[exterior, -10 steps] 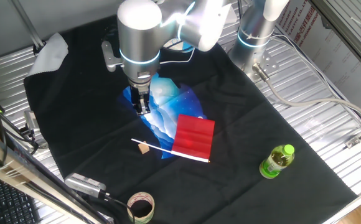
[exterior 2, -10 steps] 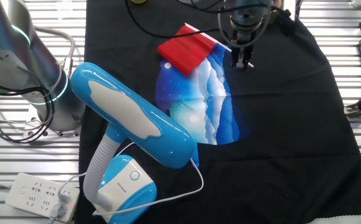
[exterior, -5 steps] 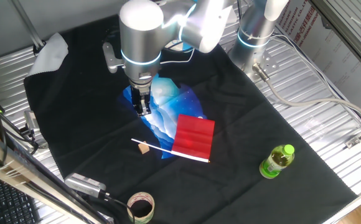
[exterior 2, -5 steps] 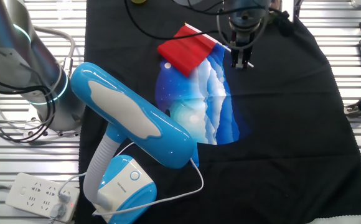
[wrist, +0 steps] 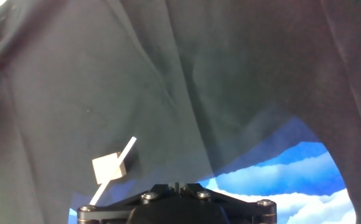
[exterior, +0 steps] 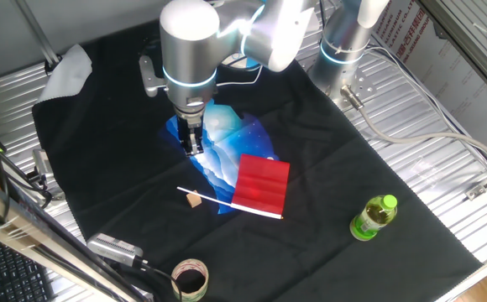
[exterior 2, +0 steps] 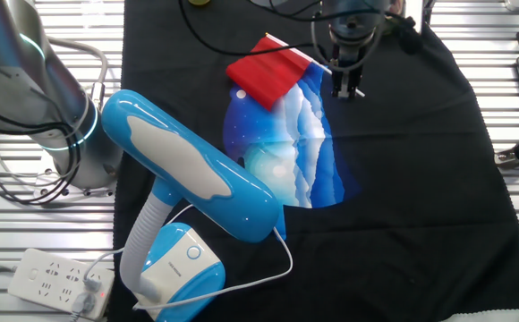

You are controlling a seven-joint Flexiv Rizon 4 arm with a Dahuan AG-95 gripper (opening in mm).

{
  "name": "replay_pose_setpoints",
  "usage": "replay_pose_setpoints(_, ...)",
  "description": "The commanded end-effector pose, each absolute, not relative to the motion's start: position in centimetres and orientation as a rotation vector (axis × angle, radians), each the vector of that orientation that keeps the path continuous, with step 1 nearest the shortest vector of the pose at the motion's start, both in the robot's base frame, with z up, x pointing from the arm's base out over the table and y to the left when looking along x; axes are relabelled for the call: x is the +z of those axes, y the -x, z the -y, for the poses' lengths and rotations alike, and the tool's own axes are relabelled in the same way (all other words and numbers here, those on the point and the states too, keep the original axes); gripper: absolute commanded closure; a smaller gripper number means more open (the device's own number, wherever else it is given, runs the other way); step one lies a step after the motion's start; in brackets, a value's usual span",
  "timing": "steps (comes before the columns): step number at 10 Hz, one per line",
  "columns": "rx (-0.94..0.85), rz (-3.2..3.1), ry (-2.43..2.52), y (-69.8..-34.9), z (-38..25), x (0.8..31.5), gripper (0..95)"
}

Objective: Wave the flag

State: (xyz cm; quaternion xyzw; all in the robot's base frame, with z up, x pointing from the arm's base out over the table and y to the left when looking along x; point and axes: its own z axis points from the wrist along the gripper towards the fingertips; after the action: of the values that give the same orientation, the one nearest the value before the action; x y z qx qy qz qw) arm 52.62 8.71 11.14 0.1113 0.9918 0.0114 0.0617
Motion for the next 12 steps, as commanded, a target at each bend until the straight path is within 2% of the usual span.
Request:
replay_pose_setpoints(1,0.066,-3.0,-0.342,-52.55,-8.66,11.09,95.0)
replay_pose_setpoints(11,0.103,-2.968,-0.39,-52.55,-8.66,11.09,95.0)
replay_pose_setpoints(12,0.104,-2.975,-0.384,-53.52,-9.12,10.52,95.0)
